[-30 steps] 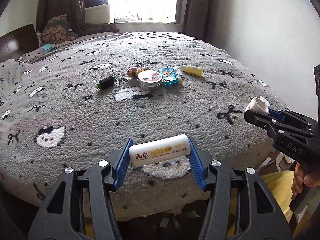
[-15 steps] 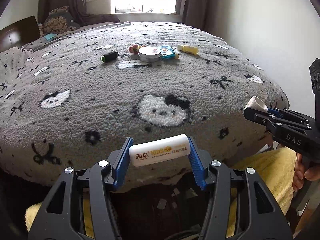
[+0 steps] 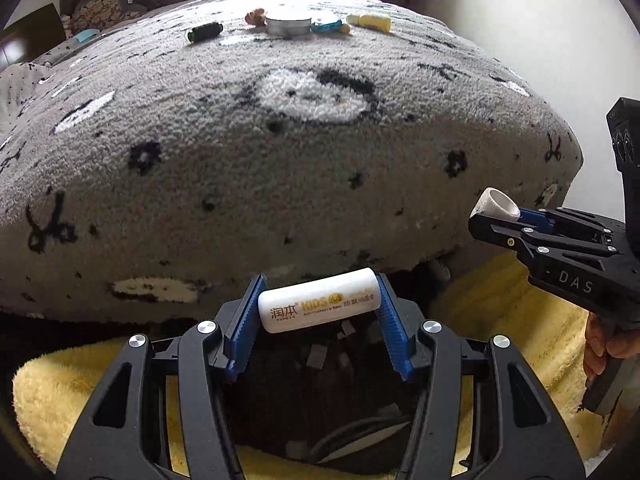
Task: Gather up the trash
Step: 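Carry the tape roll and white tube down and release them into the bin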
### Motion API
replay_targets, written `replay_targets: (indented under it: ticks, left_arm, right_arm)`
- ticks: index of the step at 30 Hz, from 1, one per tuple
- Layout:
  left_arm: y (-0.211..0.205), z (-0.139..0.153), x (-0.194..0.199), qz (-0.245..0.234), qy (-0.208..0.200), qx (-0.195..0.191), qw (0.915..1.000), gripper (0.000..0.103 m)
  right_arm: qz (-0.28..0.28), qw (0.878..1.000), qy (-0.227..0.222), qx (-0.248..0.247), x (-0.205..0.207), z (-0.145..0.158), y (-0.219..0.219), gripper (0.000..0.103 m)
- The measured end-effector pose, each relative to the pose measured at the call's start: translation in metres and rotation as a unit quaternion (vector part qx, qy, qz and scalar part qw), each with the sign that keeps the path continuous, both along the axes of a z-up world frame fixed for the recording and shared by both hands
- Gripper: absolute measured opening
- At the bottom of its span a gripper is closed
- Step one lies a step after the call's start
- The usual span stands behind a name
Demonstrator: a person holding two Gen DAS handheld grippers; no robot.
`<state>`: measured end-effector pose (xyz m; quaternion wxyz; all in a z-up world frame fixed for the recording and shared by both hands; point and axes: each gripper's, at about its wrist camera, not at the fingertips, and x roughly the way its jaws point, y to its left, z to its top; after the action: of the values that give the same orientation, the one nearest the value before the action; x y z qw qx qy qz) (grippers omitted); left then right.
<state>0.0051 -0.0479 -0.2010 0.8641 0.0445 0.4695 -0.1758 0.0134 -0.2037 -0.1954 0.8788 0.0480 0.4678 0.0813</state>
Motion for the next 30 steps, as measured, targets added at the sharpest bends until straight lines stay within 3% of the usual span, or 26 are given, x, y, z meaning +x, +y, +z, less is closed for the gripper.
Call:
replay_targets:
  ticks: [15,30]
  left_arm:
    - [0.003,-0.073,0.002,0.001,0.106,0.014,0.9943,0.052]
    - [-0.002,-0.113,0.009,-0.020,0.177,0.003,0.9840,0.052]
  right_arm:
    - [0.012,0.997,0.076,0.014,0.004,-0.056,0.006,0.033]
    - [0.033,0.991,0.126,0.020,0.014,-0.089,0.020,0.034]
